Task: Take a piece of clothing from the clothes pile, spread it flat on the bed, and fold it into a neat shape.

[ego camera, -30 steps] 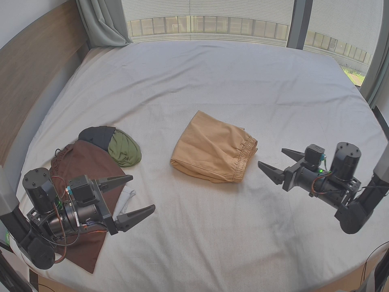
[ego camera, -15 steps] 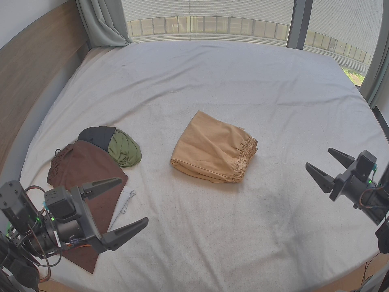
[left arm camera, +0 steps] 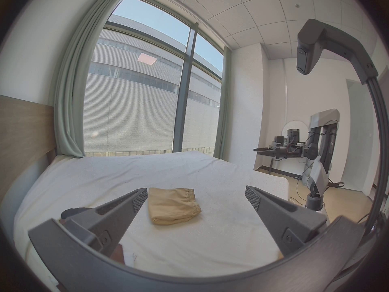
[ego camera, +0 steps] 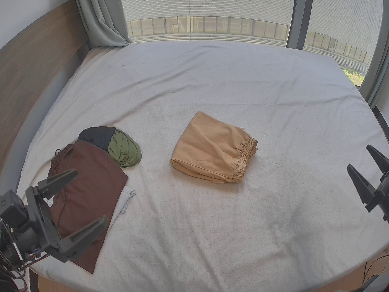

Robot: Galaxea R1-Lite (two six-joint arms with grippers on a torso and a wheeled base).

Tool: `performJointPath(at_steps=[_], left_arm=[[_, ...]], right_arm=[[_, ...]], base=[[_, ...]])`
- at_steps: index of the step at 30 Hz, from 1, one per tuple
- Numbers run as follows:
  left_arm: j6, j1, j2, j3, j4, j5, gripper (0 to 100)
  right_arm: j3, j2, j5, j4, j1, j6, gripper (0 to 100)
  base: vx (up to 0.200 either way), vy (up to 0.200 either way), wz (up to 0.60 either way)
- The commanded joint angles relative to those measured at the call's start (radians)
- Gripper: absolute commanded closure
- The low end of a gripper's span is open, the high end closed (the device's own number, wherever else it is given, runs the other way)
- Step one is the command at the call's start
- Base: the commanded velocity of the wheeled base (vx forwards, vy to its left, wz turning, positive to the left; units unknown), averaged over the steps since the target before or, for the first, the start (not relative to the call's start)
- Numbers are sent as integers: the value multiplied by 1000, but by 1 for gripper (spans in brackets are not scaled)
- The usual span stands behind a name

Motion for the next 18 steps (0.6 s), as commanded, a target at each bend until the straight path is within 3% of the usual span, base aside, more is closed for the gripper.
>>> performJointPath(at_steps=[1,5,9,16,18], left_arm=[[-3,3,-298,14,204,77,0],[1,21,-450,16,398,93,0],[8,49,-584,16,526,92,0],[12,75,-766,16,672,93,0],[12,87,-800,14,681,93,0]], right_arm=[[23,-287,43,141,-47,-4,0],[23,-505,45,391,-36,-10,0],[23,-637,46,516,-35,-16,0],[23,-850,46,701,-32,-16,0],[23,-991,46,842,-30,-18,0]], base=[[0,0,0],[0,0,0],[0,0,0],[0,0,0],[0,0,0]])
